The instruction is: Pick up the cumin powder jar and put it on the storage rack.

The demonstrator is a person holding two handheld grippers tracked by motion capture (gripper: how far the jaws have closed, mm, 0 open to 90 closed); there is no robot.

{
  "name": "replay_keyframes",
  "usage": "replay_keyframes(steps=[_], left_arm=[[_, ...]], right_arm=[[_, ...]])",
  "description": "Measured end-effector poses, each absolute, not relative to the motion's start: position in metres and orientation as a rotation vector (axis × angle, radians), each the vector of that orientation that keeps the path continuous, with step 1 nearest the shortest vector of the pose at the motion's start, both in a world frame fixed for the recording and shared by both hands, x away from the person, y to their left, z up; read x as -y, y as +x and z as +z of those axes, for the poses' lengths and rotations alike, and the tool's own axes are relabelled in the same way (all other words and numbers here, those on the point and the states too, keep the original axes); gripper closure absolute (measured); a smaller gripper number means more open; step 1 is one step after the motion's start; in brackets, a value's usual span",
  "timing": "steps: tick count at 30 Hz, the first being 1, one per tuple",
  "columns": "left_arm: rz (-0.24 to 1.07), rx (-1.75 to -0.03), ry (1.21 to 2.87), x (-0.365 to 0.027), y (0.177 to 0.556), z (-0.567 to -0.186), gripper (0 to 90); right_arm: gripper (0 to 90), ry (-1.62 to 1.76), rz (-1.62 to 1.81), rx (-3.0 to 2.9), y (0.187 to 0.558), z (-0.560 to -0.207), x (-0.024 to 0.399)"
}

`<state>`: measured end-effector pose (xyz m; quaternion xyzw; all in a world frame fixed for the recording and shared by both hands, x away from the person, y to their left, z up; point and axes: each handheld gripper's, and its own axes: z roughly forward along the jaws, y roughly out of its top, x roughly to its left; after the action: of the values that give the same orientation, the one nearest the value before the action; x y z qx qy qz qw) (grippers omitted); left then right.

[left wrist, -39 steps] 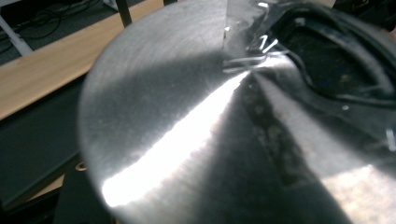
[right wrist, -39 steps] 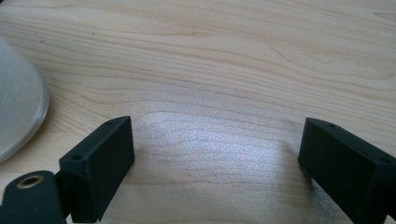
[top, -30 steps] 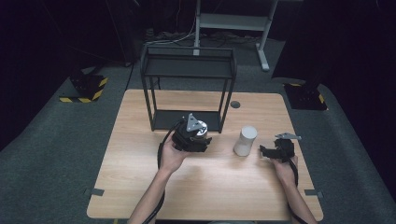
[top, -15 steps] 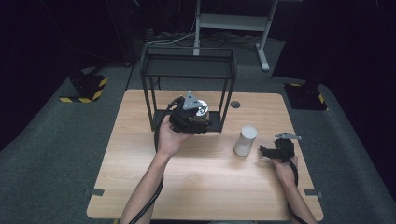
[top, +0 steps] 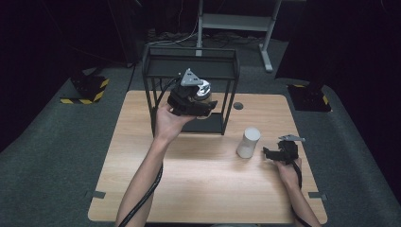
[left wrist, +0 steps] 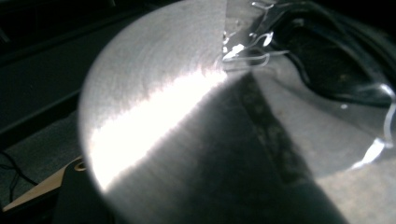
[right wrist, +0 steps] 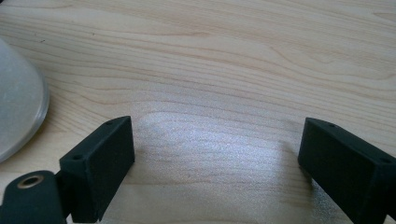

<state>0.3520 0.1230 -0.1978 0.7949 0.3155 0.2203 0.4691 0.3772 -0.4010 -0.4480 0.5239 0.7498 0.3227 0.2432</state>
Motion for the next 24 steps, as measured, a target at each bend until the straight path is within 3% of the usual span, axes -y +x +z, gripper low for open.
replay_keyframes(steps=[24], left_arm=[[0.657, -0.943, 1.888, -0.119, 0.384, -0.150, 30.6]], right_arm=[[10.4, 1.432, 0.882, -2.048, 0.377, -0.448, 0.401]])
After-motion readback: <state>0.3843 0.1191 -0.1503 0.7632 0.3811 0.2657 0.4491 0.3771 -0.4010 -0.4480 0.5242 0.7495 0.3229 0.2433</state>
